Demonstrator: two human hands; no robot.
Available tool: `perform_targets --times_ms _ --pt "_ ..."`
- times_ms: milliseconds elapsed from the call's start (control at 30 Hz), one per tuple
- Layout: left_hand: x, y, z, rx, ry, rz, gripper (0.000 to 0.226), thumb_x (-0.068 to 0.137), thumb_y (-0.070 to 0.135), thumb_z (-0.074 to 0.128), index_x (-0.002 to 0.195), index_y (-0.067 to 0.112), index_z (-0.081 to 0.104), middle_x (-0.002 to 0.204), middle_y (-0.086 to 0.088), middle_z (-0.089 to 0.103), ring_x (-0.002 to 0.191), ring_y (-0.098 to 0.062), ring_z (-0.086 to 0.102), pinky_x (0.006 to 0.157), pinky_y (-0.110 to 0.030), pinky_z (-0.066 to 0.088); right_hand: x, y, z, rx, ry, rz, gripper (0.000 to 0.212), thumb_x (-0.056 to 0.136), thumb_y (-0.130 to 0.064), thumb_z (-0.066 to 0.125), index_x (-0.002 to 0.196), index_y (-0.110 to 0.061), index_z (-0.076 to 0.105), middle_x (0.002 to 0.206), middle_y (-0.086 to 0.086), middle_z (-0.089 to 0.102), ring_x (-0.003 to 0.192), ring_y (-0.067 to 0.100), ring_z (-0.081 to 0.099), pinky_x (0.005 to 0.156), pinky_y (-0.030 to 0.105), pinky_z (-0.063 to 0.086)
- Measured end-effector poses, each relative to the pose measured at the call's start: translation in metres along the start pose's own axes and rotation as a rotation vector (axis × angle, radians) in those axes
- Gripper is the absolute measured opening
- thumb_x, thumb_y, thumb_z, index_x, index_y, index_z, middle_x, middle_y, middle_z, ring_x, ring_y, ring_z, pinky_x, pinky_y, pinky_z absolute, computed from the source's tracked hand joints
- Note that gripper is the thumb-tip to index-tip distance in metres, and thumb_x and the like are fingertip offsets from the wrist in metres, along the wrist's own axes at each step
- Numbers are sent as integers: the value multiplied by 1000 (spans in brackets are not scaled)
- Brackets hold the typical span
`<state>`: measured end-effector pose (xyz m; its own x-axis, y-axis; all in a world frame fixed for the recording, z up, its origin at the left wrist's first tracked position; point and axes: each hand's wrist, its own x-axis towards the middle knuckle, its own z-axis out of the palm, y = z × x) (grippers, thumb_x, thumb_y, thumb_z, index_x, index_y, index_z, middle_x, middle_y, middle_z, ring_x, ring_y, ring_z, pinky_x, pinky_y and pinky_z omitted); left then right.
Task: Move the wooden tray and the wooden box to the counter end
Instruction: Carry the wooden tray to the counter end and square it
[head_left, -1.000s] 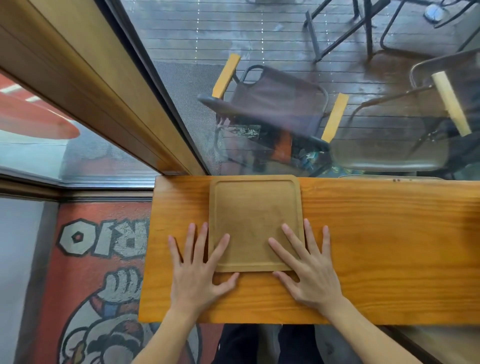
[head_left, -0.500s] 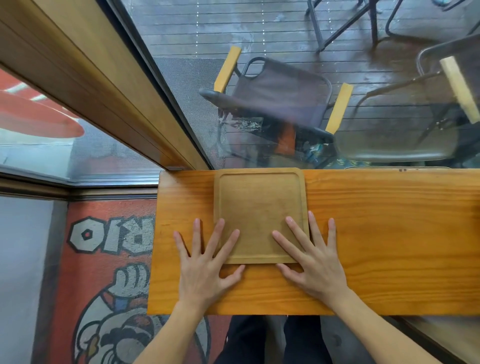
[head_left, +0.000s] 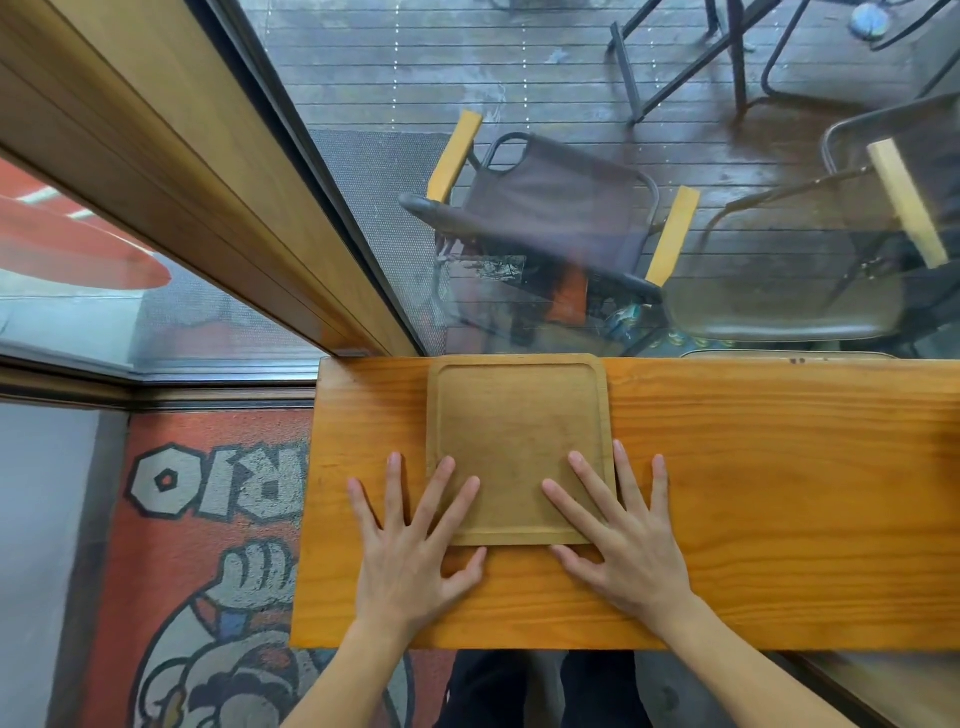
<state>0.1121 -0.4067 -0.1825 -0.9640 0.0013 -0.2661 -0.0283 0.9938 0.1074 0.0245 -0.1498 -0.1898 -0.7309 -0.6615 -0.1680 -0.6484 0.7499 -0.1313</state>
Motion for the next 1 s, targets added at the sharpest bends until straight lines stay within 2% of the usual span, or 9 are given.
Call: perform_targets --times_ms 500,1000 --pt "0 -1 3 5 12 5 82 78 70 57 149 32 41 159 -3 36 144 -53 26 105 -83 15 0 0 2 -18 -1 -13 65 92 -68 45 149 -36 41 159 8 38 145 51 28 106 81 20" --pt "0 -1 6 5 41 4 82 79 68 57 151 32 38 160 -5 36 145 -52 26 106 -83 14 1 2 2 -38 -38 -17 65 93 -69 41 151 -38 37 161 8 34 146 51 25 106 81 20"
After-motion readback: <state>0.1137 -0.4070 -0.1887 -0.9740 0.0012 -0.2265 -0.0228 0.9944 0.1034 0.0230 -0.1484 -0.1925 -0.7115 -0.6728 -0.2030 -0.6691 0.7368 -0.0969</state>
